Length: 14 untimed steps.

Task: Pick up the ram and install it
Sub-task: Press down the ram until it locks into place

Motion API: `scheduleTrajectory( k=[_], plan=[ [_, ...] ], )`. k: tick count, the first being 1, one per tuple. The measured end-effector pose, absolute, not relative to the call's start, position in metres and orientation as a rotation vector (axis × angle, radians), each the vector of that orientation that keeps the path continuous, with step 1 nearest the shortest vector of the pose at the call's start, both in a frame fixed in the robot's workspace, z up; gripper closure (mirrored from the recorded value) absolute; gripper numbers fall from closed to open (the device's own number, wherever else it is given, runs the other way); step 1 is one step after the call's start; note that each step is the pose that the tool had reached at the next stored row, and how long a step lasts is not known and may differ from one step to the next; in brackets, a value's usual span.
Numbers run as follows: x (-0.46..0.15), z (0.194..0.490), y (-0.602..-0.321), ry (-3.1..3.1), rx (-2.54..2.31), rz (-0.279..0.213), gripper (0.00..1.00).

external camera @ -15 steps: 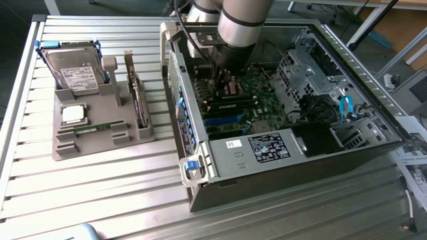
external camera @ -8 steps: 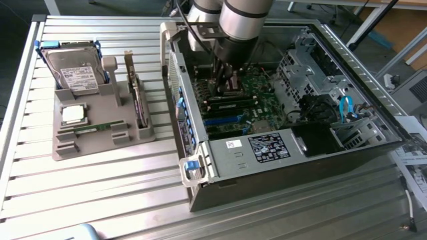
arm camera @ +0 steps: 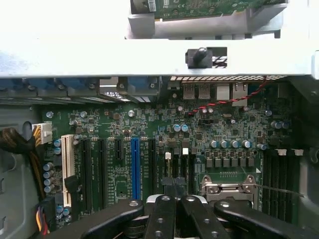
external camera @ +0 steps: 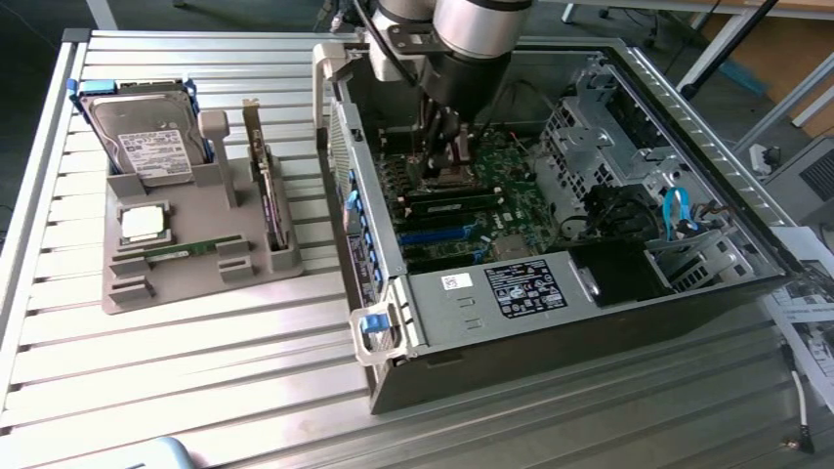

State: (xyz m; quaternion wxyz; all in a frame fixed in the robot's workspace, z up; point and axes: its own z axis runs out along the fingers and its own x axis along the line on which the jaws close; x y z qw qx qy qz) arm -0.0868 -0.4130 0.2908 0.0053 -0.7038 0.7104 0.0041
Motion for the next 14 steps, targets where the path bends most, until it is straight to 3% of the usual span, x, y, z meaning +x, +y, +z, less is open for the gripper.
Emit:
scheduleTrajectory(
  k=[14],
  plan=[
    [-0.087,0.322,-0.413,2.224,-2.204,0.012,0.89]
  ],
)
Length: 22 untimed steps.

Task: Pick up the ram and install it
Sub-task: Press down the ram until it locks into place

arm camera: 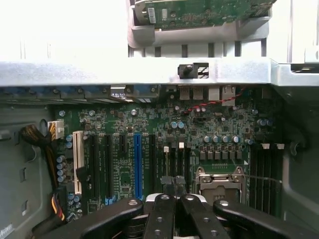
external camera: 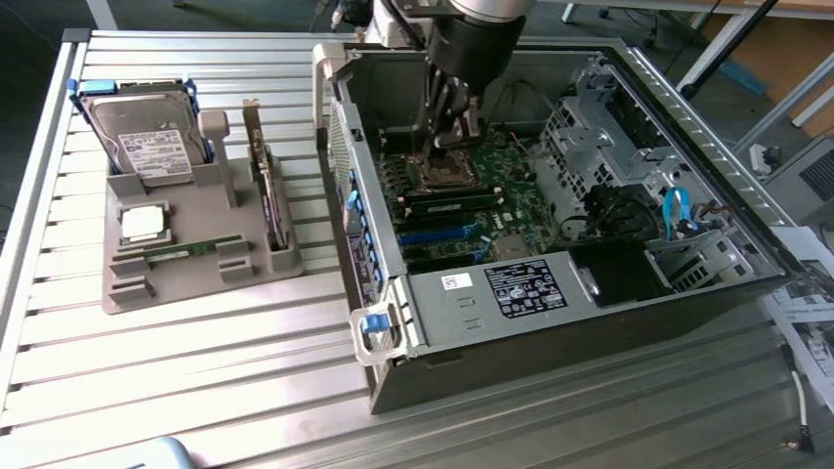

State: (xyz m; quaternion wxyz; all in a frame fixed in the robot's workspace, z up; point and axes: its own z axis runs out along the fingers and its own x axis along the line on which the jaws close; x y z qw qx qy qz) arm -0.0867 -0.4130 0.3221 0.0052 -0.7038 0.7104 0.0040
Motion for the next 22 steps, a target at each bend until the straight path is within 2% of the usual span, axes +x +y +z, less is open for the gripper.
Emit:
scheduleTrajectory(
  k=[22],
  plan=[
    [-0.069,0.329,-0.413,2.224,-2.204,0.012,0.89]
  ],
)
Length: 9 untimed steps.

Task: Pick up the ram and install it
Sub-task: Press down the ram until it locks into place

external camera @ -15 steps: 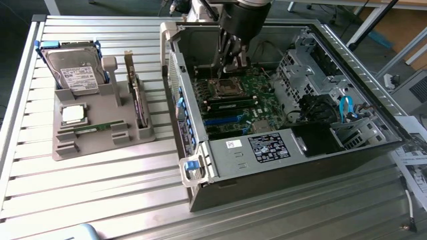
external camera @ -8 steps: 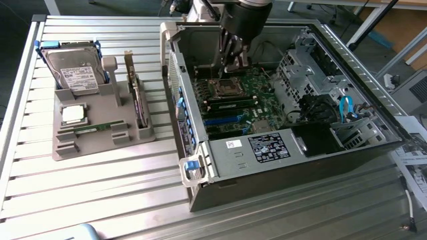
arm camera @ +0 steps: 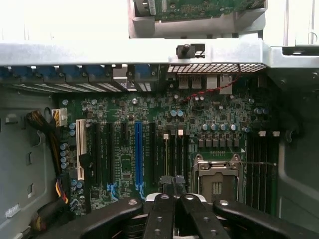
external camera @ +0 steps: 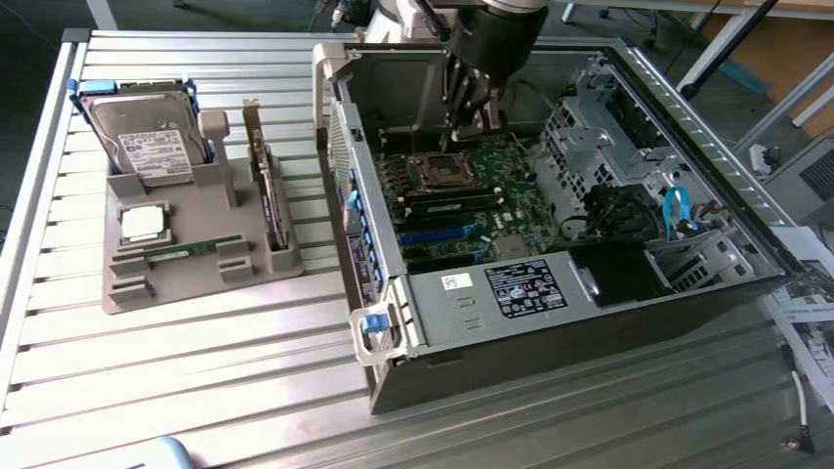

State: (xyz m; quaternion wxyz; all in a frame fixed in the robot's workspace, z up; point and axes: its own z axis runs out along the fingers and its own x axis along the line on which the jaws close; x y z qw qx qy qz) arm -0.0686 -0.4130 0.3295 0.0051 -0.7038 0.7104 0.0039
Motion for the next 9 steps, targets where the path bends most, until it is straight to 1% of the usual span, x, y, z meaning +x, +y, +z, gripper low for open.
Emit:
scheduleTrajectory(
  k=[9],
  plan=[
    [-0.048,0.329,-0.413,2.225,-2.204,0.012,0.89]
  ],
)
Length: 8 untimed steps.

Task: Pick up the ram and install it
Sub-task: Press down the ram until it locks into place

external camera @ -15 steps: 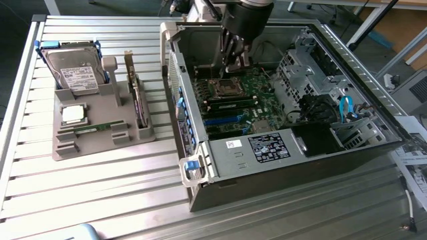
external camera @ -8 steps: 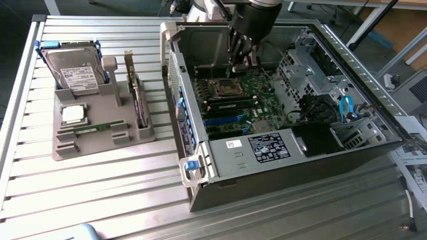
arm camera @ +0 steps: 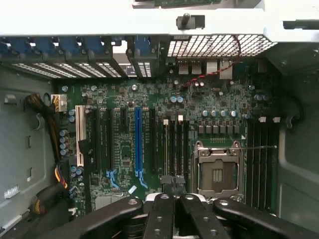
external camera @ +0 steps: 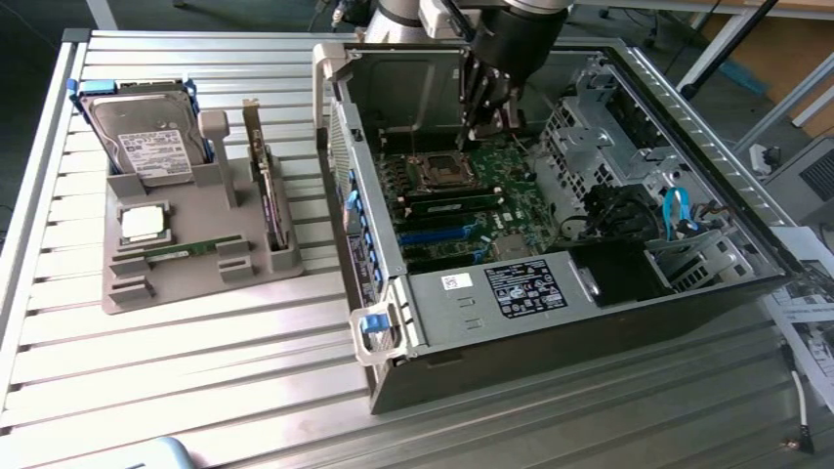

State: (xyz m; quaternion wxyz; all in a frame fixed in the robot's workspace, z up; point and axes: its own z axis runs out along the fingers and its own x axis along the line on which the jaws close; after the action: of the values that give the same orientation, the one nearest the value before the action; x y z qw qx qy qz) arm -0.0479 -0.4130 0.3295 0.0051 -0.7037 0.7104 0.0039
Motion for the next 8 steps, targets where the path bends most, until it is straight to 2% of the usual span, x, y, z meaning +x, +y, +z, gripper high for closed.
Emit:
scheduleTrajectory(
  k=[8],
  plan=[
    [-0.03,0.329,-0.413,2.224,-2.204,0.012,0.89]
  ],
)
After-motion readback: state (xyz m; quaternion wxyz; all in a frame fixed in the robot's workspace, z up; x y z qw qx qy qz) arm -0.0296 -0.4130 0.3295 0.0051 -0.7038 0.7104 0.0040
